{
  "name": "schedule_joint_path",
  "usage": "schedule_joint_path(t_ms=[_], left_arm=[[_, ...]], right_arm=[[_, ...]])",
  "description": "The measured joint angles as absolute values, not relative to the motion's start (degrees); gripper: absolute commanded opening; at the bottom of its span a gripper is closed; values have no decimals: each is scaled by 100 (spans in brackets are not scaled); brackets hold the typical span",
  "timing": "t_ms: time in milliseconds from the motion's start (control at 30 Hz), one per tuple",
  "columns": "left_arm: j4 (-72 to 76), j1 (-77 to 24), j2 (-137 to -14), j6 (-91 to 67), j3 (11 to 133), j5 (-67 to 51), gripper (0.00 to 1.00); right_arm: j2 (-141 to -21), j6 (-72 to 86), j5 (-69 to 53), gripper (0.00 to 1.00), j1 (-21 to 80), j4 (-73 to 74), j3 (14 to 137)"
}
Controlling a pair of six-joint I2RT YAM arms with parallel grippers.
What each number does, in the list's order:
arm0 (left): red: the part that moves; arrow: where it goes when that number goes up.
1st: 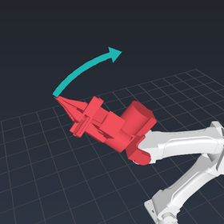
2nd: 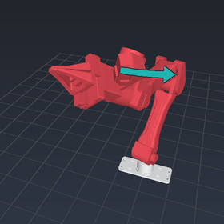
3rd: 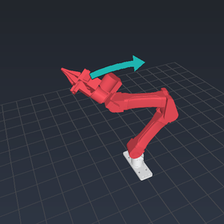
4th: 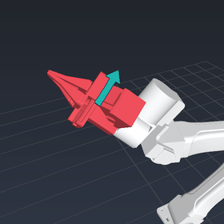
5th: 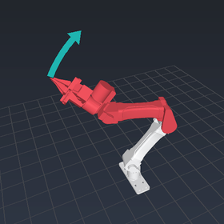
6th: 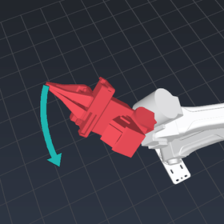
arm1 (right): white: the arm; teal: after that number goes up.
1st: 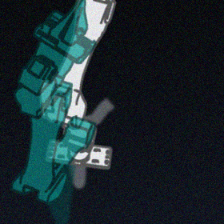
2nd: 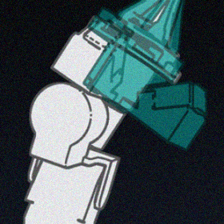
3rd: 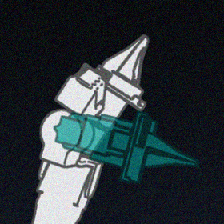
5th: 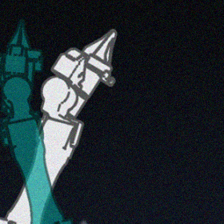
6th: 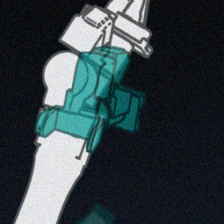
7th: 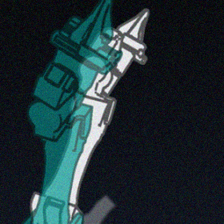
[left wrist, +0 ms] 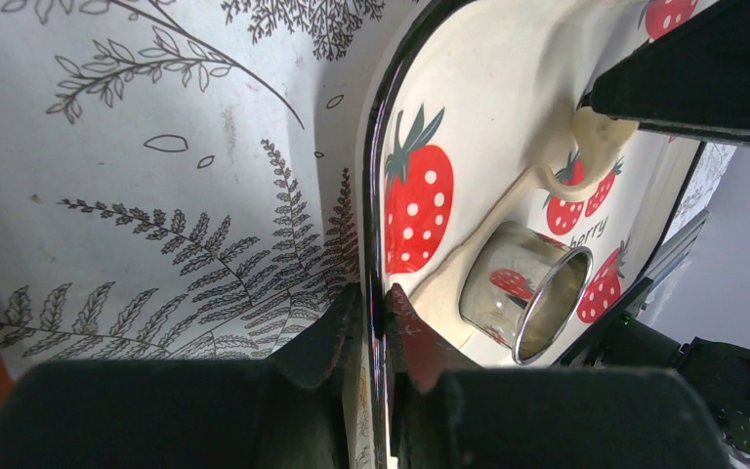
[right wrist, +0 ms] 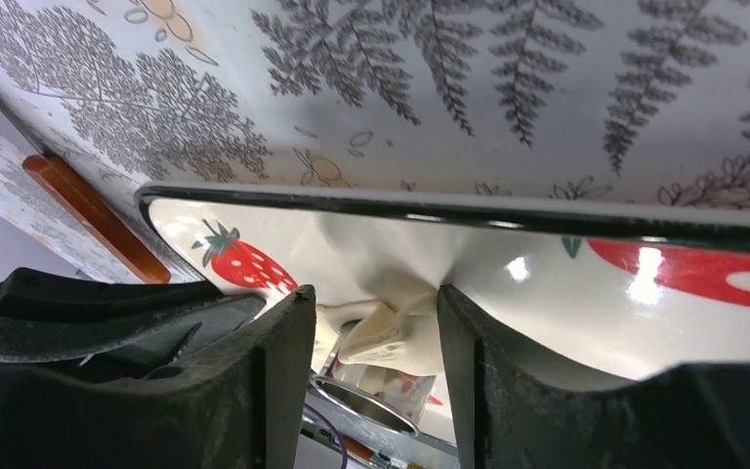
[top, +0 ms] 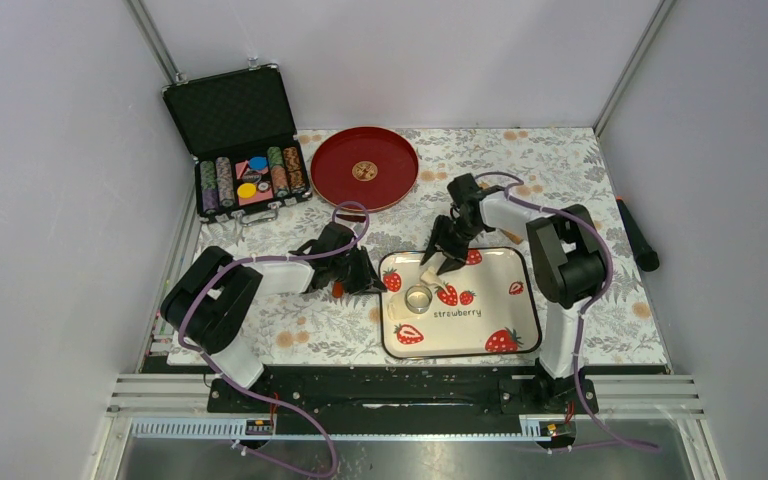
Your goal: Roll out the dumpling wrappers from the dough
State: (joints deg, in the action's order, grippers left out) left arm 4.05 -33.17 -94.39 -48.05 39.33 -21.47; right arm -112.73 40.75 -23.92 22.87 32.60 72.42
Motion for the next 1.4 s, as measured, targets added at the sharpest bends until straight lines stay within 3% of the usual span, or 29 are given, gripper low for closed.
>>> schedule_joint_path(t_ms=[200,433,567,1100,1233,1400], left_arm=[[456,-3317,-9463,-4805,3933,-2171,1],[460,-3317,-9463,-4805,3933,-2174,1],[460,-3317,-9465,-4805,3933,-2176,1],[471,-3317,-9472,-4805,3933,-2185,1],[471,-3317,-9474,-4805,3933,-2187,1],[471,-3317,-9474,-4805,3933,-2187,1]], right_arm=[[-11432,4001,-2346,56,2443,3361,7498],[-11393,3865,-2370,71,2600,3437,7478],[-11244,3726,-2309,71,2604,3509,7332],[-11109,3347,-2112,60,2676,3819,7172],[-11177,3382,-2270,53,2735,3785,7172],[-11275,3468,-2451,36,2751,3710,7183]])
